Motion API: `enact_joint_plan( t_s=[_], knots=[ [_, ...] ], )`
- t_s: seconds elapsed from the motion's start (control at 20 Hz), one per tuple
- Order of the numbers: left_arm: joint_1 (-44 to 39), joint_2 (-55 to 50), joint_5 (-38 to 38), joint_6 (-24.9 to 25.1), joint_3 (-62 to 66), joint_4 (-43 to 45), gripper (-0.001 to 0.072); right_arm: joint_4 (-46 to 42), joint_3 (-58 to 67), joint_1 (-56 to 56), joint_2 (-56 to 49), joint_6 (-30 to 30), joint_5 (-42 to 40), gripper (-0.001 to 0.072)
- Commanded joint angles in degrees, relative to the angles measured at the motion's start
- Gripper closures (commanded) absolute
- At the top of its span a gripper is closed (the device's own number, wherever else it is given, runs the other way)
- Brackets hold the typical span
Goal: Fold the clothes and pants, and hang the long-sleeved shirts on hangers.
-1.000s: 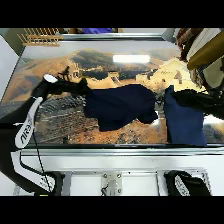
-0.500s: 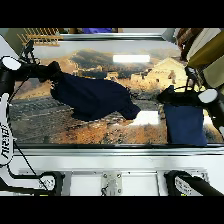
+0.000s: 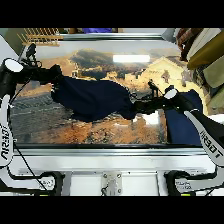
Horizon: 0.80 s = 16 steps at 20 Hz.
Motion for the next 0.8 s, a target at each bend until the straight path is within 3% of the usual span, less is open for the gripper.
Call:
enact_joint_plan(
  t_s=[0.0, 0.05, 0.1, 0.3, 0.6, 0.75],
  knots=[
    [0.0, 0.0, -0.1, 0.1, -0.2, 0.1, 0.07, 3.1, 0.2, 2.6, -2.1, -4.3, -0.4, 0.0297],
    [0.0, 0.0, -0.1, 0.1, -0.2, 0.1, 0.07, 3.1, 0.5, 2.5, -2.0, -4.3, -0.9, 0.0522],
    [0.0, 0.0, -0.1, 0.1, -0.1, 0.1, 0.07, 3.1, 1.0, 2.3, -1.7, -4.6, -1.1, 0.0697],
    [0.8, 3.2, -2.4, 0.1, 5.9, 0.1, 0.07, 0.6, 6.5, -0.6, 6.1, -6.0, 0.1, 0.0693],
    [1.9, 21.2, -2.8, 0.1, 24.5, 0.0, 0.07, -1.1, 17.2, -7.4, 35.5, -5.5, 0.8, 0.0693],
    [1.9, 30.1, -2.0, 0.1, 29.2, 0.2, 0.07, -1.2, 17.3, -7.9, 47.7, -2.2, 0.5, 0.0693]
  ],
)
